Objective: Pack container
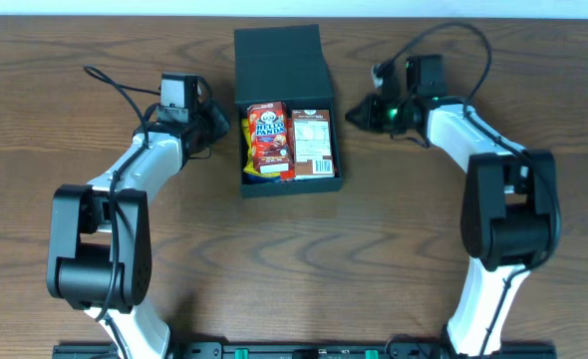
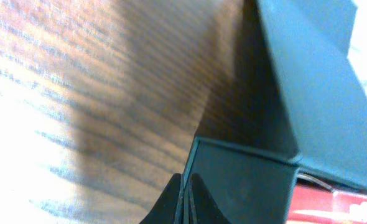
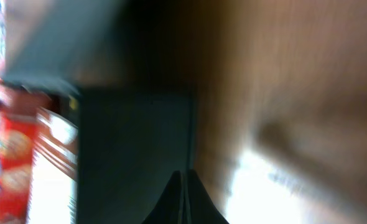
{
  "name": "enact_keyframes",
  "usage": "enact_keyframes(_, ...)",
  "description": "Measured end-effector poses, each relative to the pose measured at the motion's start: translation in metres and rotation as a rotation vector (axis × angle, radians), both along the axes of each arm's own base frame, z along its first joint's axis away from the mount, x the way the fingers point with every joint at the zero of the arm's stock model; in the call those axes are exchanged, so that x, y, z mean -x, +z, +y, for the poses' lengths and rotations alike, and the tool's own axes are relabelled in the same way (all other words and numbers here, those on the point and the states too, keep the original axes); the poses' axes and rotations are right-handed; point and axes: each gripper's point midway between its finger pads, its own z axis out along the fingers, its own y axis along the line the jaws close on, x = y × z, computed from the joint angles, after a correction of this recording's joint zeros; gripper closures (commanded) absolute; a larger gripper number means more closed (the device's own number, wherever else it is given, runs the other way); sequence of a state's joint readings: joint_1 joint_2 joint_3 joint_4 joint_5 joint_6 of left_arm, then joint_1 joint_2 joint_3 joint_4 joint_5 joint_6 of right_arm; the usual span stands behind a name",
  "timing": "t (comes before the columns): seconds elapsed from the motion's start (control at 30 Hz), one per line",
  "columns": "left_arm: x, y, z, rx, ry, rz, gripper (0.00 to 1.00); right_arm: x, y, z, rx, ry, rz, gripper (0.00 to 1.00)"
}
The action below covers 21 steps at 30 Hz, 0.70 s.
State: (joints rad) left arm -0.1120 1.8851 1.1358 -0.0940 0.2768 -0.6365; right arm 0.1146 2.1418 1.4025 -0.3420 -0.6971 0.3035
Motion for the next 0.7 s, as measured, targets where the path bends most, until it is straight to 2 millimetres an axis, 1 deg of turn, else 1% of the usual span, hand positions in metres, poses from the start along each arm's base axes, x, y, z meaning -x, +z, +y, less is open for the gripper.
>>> enact_keyframes(0.07, 0.004, -0.003, 0.0, -0.001, 0.0, 0.018, 0.94, 0.013, -0.007, 0.007, -0.01, 0.024, 0.054, 0.98)
enact_keyframes(0.13, 0.009, -0.006, 0.0, -0.003, 0.002, 0.046, 0.94, 0.024, -0.007, 0.021, -0.024, 0.062, 0.083, 0.98)
enact_keyframes(0.2, 0.013, -0.009, 0.0, 0.0, 0.004, 0.065, 0.94, 0.033, -0.009, 0.027, -0.022, 0.084, 0.111, 0.98)
enact_keyframes(0.33, 0.018, -0.011, -0.002, 0.015, 0.0, 0.093, 0.94, 0.045, -0.011, 0.037, -0.022, 0.118, 0.138, 0.98)
enact_keyframes(0.5, 0.027, -0.014, -0.008, 0.044, -0.021, 0.134, 0.94, 0.056, -0.011, 0.038, -0.03, 0.14, 0.176, 0.98)
enact_keyframes(0.7, 0.039, -0.017, -0.013, 0.074, -0.038, 0.189, 0.94, 0.062, -0.012, 0.037, -0.028, 0.155, 0.197, 0.98)
